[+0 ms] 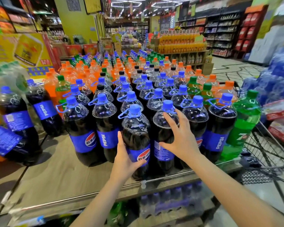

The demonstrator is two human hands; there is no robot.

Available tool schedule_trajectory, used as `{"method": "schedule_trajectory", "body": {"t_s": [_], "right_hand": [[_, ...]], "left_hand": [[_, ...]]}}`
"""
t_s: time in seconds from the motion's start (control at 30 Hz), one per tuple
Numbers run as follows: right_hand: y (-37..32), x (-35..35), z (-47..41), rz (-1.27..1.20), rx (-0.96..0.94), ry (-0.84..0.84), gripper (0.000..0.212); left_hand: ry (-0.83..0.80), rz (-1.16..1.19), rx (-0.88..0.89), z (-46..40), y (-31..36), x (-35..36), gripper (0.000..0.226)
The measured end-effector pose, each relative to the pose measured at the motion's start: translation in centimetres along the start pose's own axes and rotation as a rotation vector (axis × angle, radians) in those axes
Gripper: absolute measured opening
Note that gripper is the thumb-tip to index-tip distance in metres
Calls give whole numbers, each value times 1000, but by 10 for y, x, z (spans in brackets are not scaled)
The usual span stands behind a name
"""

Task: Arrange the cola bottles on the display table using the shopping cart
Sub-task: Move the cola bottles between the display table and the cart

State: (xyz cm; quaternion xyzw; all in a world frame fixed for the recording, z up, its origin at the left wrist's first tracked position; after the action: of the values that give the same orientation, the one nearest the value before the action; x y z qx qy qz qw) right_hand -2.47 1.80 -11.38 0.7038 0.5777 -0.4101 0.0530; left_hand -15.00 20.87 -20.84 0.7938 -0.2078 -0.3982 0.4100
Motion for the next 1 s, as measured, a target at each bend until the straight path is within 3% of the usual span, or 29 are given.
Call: {"method": "schedule_trajectory", "body": {"t_s": [0.3,0.47,0.67,0.83,0.93,1.0], "right_hand": [[5,9,13,4,-32,2,103],[7,29,44,100,21,43,93],[22,38,113,8,153,-159,78],[38,19,164,11,239,-279,68],[51,-3,193,74,204,-358,67],[63,-22,213,80,175,-384,64]], "left_hand": [[-4,-92,42,1,-1,0,135],[133,-225,124,25,7,15,124],[25,-532,164,69,-11,33,124],[-40,-670,183,89,-1,40,94],[-120,-823,312,105,12,51,67],[-179,-933,356,114,26,69,65]]}}
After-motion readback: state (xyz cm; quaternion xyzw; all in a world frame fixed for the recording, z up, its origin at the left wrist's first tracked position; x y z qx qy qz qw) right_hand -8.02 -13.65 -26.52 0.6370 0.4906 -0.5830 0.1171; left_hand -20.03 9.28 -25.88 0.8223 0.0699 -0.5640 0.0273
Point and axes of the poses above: each hand's wrist, its own z-axis away from the middle knuckle, its own x-axis out of the palm, y = z × x, the point moved 1 cm from there along -z, towards the middle knuckle, and after that the axes turned 10 degrees about -z, right-handed, at the moved point
